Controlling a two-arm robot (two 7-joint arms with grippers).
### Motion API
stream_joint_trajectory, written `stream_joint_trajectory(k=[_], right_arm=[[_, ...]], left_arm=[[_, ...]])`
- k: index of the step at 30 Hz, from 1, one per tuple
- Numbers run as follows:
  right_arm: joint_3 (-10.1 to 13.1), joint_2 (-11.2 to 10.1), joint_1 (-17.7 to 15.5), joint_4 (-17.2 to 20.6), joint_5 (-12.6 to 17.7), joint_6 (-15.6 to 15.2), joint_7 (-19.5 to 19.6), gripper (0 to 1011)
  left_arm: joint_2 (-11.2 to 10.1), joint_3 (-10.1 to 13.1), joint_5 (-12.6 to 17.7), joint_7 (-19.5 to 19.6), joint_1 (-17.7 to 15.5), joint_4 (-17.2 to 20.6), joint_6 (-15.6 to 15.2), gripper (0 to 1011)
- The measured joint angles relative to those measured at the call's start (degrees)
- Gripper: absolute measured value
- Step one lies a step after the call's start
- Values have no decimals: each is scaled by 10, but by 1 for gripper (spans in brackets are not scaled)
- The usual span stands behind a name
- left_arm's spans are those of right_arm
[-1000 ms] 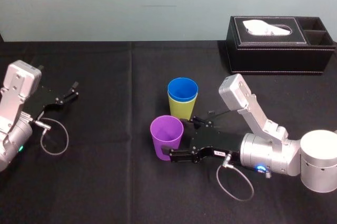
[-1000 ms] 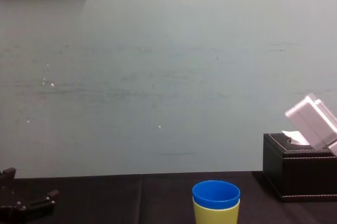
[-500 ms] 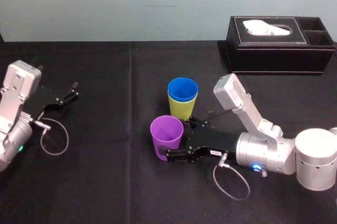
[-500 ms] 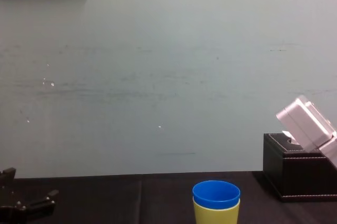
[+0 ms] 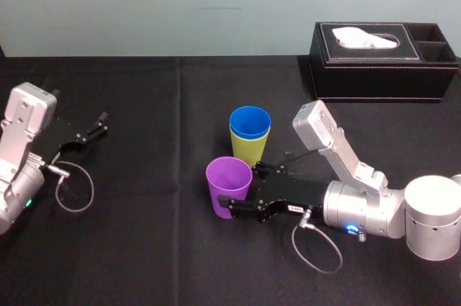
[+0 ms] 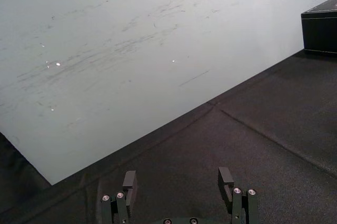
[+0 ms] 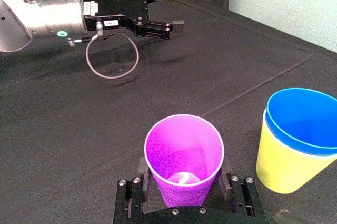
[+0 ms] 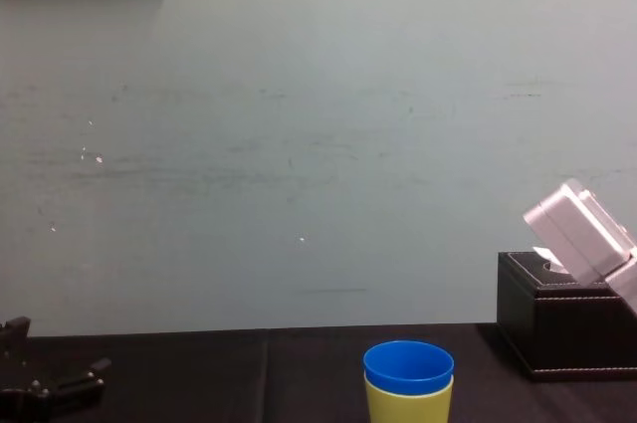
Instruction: Stack the three plastic cups sequentially using one hand.
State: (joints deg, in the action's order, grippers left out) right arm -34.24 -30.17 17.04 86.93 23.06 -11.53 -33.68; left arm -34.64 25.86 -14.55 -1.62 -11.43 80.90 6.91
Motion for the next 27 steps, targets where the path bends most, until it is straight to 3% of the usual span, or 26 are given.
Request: stream_joint_trajectory(k=[20, 27], right_arm=[[0, 0, -1, 1, 1, 0, 0, 723], [20, -14, -17, 36, 12, -10, 20, 724]], left_arm=[[0, 0, 0, 0, 0, 0, 0, 1012], [0, 0, 0, 0, 0, 0, 0, 1011]])
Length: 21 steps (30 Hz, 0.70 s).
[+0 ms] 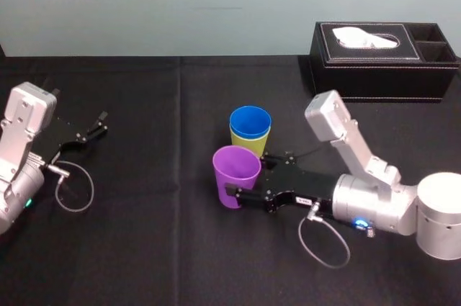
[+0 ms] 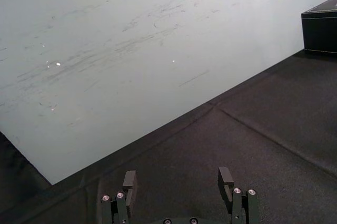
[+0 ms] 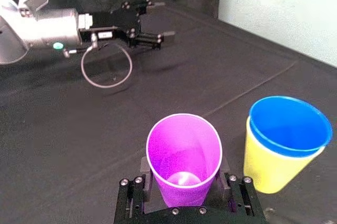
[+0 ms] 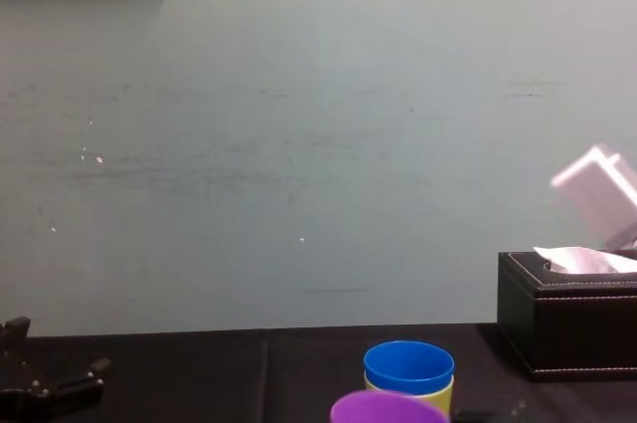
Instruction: Stack the three plastic cups sequentially using one hand.
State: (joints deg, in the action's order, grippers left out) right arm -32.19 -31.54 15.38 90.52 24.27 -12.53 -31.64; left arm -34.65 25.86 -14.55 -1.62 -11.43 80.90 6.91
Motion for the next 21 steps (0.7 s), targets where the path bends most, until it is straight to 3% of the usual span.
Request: stream_joint_trajectory(k=[12, 21], right_arm=[[45, -36, -14, 86, 33, -45, 31, 723], [60, -47, 0, 113, 46, -59, 45, 723]], left_arm=[[0, 0, 0, 0, 0, 0, 0, 1011], [0, 0, 0, 0, 0, 0, 0, 1011]])
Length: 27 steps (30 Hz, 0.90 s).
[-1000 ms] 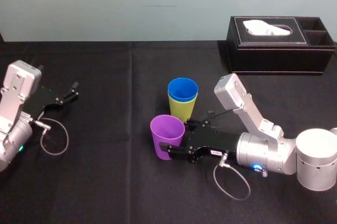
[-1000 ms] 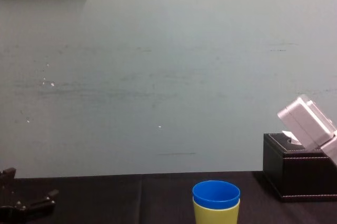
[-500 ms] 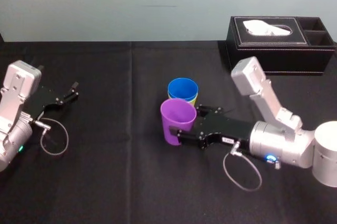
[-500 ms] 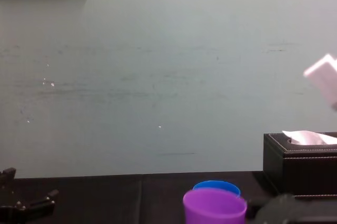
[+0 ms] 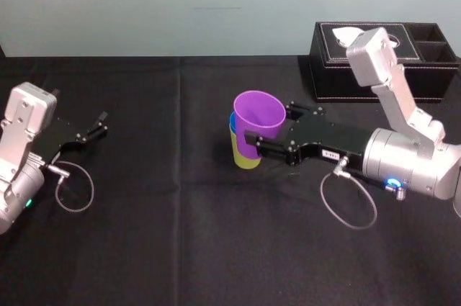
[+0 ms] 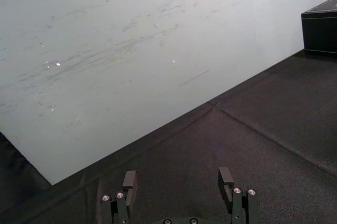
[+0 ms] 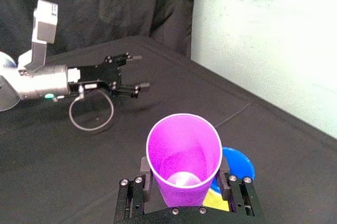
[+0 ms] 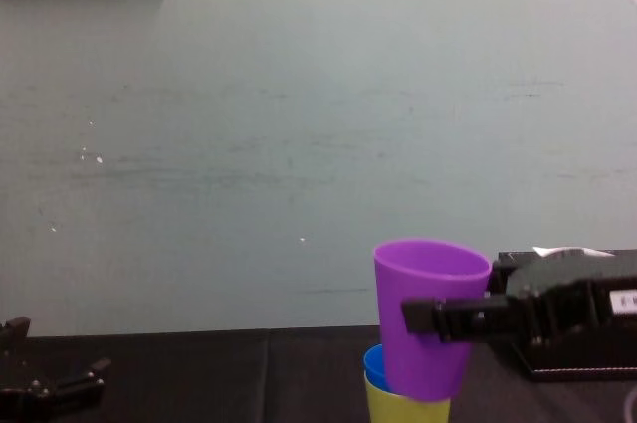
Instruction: Stack the three plastic cups sequentially using one hand.
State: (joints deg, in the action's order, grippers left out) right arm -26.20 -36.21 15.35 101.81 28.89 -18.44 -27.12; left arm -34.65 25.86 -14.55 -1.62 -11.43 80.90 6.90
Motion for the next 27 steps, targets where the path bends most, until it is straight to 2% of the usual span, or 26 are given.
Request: stream_joint_trajectory(k=[6, 16, 27], right_arm=[[1, 3, 18, -4, 3, -6, 6, 723], [-7, 19, 52, -44, 8, -15, 8, 724], [-25, 36, 78, -89, 5, -11, 4, 723]], left_arm=[[0, 0, 0, 0, 0, 0, 0, 1011], [0, 0, 0, 0, 0, 0, 0, 1011], [0, 0, 0, 0, 0, 0, 0, 1011]])
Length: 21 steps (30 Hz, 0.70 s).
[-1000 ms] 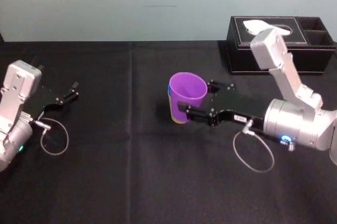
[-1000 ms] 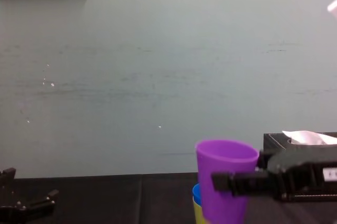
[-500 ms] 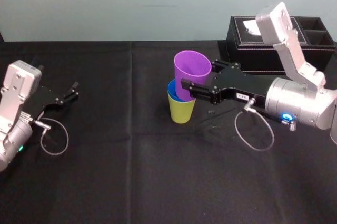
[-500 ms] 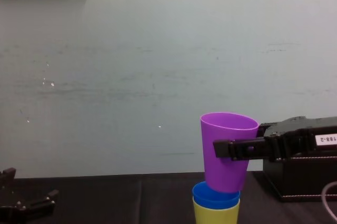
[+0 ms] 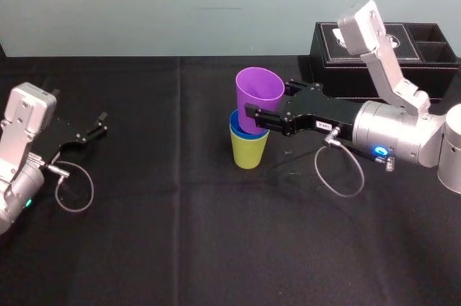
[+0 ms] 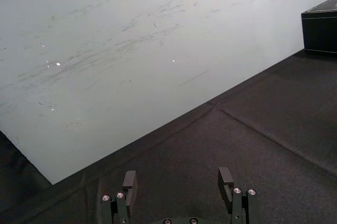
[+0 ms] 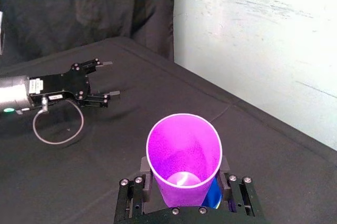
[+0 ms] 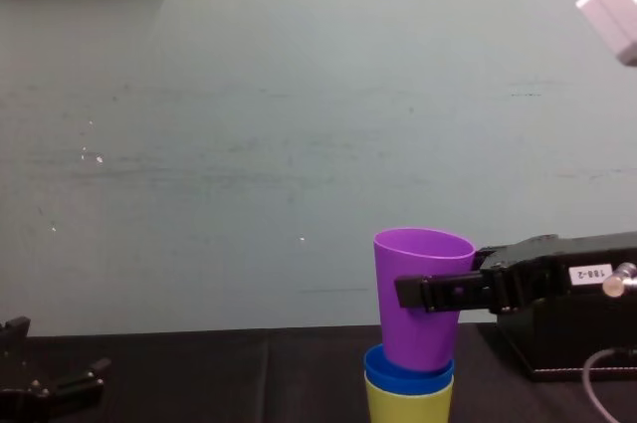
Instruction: Stack the three plastic cups sequentially using one hand.
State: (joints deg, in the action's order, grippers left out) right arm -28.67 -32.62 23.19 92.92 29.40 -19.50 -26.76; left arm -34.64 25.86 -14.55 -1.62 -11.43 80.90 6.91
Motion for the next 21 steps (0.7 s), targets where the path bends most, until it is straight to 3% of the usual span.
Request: stream_joint_trajectory(k=[21], right_arm=[[-17, 24, 28, -57, -16, 10, -7, 723]], left_arm=[[0, 0, 0, 0, 0, 0, 0, 1011]])
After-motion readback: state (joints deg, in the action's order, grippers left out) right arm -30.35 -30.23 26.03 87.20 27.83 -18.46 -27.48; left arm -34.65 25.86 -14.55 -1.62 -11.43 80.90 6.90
